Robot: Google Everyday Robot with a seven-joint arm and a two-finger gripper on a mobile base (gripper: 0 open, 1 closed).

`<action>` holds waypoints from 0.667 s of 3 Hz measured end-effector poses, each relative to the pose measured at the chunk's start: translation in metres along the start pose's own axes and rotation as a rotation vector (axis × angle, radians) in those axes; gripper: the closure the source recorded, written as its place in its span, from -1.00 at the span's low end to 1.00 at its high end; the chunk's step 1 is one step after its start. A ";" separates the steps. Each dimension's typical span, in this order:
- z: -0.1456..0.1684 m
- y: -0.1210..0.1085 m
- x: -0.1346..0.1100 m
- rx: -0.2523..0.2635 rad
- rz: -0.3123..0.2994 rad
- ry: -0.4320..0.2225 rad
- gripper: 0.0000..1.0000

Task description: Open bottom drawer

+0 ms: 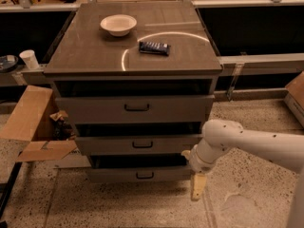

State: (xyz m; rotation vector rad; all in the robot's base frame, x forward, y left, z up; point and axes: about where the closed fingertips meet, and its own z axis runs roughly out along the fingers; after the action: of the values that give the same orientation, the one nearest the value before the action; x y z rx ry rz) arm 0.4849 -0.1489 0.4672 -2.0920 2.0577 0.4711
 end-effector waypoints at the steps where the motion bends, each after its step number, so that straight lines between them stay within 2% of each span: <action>1: 0.071 -0.006 0.024 -0.054 -0.017 -0.022 -1.00; 2: 0.079 -0.008 0.027 -0.059 -0.014 -0.024 -1.00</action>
Offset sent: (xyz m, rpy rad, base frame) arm 0.0046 -0.0009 -0.0535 0.0129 0.0188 0.0280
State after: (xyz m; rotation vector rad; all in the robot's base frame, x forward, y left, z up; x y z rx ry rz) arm 0.4845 -0.1471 0.3836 -2.1215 2.0380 0.5588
